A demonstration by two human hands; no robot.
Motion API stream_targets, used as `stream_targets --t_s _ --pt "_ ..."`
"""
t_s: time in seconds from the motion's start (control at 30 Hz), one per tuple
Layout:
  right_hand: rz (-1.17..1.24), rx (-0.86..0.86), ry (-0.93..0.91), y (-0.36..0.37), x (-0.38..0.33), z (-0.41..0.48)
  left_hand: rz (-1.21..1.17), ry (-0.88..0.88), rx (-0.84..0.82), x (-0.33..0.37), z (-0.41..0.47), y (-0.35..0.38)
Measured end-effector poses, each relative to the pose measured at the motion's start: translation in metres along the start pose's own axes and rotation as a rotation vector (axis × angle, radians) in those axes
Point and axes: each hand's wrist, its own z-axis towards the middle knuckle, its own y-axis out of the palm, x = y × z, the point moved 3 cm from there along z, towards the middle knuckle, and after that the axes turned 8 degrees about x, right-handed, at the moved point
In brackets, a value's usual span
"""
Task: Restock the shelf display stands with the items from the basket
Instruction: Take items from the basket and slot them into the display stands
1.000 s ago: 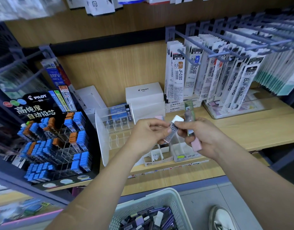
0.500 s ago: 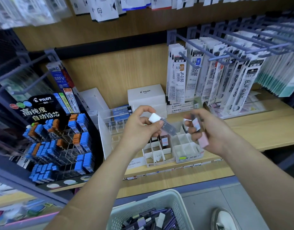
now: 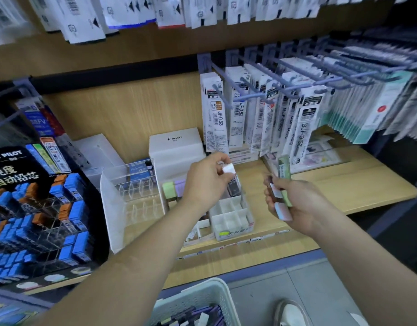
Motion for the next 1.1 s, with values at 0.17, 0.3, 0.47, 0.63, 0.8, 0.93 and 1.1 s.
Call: stream_targets --t_s 0.17,0.3,0.47,0.63,0.8,0.93,1.1 --pt "0.018 0.008 0.037 -0.010 -0.003 -0.004 0.111 0.078 -0.011 -0.006 -0.002 0.020" --pt "0.003 0.013 0.045 -0.014 -0.002 -0.004 0.157 0.141 0.006 -0.011 -0.006 0.027" --pt "-0.021 -0.022 0.066 -0.017 -0.001 -0.006 0.171 0.168 0.006 -0.015 -0.009 0.034" --pt "-0.108 -0.032 0.090 -0.017 0.001 -0.010 0.275 0.232 -0.026 -0.022 -0.013 0.040" --pt "-0.135 -0.023 0.113 -0.014 0.001 -0.011 0.374 0.276 -0.069 -0.021 -0.012 0.042" --pt "-0.174 -0.058 0.109 -0.010 0.002 -0.012 0.385 0.237 -0.059 -0.012 -0.010 0.036" --pt "-0.220 -0.118 0.086 -0.007 0.002 -0.014 -0.263 -0.151 -0.173 0.007 -0.018 0.025"
